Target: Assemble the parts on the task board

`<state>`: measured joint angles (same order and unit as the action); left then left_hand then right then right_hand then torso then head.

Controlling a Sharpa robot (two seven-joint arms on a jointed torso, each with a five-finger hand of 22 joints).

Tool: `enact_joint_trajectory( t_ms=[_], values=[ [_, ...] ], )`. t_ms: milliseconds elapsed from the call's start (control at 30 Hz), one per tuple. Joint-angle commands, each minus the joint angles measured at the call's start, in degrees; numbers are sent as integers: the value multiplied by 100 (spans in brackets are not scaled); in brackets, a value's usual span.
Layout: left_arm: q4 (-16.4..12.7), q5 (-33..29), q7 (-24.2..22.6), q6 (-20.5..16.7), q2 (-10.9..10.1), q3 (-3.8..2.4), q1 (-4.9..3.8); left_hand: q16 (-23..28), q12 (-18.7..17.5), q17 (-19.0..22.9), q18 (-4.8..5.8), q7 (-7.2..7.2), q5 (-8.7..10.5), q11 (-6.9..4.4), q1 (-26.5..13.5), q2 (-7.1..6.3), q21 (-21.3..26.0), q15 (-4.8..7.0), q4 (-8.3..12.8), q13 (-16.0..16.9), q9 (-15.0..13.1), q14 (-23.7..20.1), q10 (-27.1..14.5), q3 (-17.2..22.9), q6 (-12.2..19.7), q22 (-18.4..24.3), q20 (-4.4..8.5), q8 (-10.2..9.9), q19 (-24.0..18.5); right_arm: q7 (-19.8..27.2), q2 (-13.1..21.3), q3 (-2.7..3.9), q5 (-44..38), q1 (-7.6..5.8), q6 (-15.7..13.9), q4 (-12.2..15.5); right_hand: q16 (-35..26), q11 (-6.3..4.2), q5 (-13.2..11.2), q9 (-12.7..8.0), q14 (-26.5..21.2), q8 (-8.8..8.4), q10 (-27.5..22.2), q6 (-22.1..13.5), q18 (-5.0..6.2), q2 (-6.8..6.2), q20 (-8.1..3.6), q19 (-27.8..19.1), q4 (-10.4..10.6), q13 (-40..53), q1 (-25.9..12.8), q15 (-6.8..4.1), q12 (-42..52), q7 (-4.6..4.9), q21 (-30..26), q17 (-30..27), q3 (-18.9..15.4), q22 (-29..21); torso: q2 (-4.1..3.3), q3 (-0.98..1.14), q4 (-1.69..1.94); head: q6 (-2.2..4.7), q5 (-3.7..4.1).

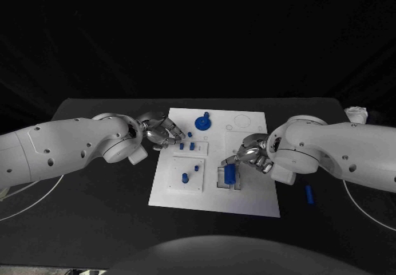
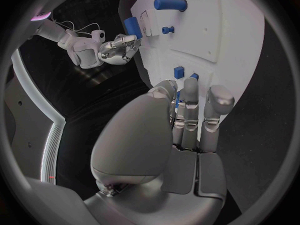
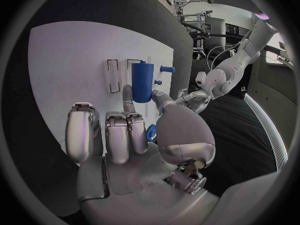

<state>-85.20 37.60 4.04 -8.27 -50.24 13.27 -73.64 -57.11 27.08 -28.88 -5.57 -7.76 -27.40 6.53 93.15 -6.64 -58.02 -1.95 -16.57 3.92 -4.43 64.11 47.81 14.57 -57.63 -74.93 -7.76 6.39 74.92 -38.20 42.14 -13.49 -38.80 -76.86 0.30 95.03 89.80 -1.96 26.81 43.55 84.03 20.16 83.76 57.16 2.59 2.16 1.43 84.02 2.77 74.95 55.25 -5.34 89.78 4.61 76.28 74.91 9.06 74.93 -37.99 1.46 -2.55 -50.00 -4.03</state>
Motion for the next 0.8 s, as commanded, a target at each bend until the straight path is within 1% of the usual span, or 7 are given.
enact_joint_trajectory(
  t_ms=[33,167,433,467,500,700,800],
  values=[
    [-20,8,9,91,0,-3,0,4,18,9,-84,-45,-37,13,-41,32,21,-3,4,-4,-5,-38,32,46,5,-646,-8,29,-46,13,-60,0,22,27,118,-37,20,13,-111,-24,597,-47,624,-263,53,-8,-22,39,-543,1505,-35,20,22,-229,-40,1509,589,1087,-2,1,0,0,-17],
    [-17,8,10,92,1,-3,0,4,18,9,-84,-45,-37,13,-41,32,21,-3,4,-4,-5,-38,32,46,5,-646,-8,29,-46,5,-99,0,-6,40,164,-53,20,30,-252,-55,597,-95,624,-269,55,-34,-11,37,-512,1505,-76,34,22,-209,-53,1509,577,1084,0,0,-3,0,-18],
    [-13,10,14,103,7,-3,0,3,17,14,-84,-45,-42,17,-39,33,21,-6,4,-6,-3,-38,29,50,10,-646,-10,27,-46,-16,-121,-1,-71,49,252,-65,20,50,-560,-99,597,-162,624,-255,60,-47,8,32,-436,1505,-152,52,22,-189,-79,1509,544,1079,4,1,-5,0,-27],
    [-13,11,15,104,7,-3,0,3,17,14,-84,-45,-42,17,-39,33,21,-6,4,-6,-3,-38,29,50,10,-646,-10,27,-46,-17,-122,-1,-83,51,264,-66,20,56,-690,-110,597,-181,624,-254,62,-53,13,29,-412,1505,-176,58,22,-182,-92,1509,525,1075,4,2,-5,0,-30],
    [-13,11,16,105,7,-3,0,3,17,14,-84,-45,-42,17,-39,33,21,-6,4,-6,-3,-38,29,50,10,-646,-10,27,-46,-18,-123,-1,-92,53,272,-65,20,58,-718,-112,597,-184,624,-254,62,-55,14,29,-407,1505,-181,59,22,-181,-94,1509,520,1075,4,2,-5,0,-29],
    [-11,-3,36,130,9,-3,0,3,17,14,-84,-45,-42,17,-39,33,21,-6,4,-6,-3,-38,29,50,10,-646,-10,27,-46,-23,-118,-1,-158,64,304,-57,20,92,-1537,-142,597,-257,624,-273,68,-105,38,25,-292,1505,-292,86,22,-141,-129,1509,361,1068,-2,1,-3,0,-19],
    [-10,-12,42,140,12,-3,0,3,16,16,-85,-40,-45,20,-37,31,26,-7,5,-7,-2,-39,26,52,15,-644,-11,25,-48,-27,-116,-1,-183,68,312,-58,20,103,-1775,-144,597,-278,624,-289,69,-115,48,26,-247,1505,-325,96,22,-129,-137,1509,288,1066,-5,1,-2,0,-22]
  ],
)
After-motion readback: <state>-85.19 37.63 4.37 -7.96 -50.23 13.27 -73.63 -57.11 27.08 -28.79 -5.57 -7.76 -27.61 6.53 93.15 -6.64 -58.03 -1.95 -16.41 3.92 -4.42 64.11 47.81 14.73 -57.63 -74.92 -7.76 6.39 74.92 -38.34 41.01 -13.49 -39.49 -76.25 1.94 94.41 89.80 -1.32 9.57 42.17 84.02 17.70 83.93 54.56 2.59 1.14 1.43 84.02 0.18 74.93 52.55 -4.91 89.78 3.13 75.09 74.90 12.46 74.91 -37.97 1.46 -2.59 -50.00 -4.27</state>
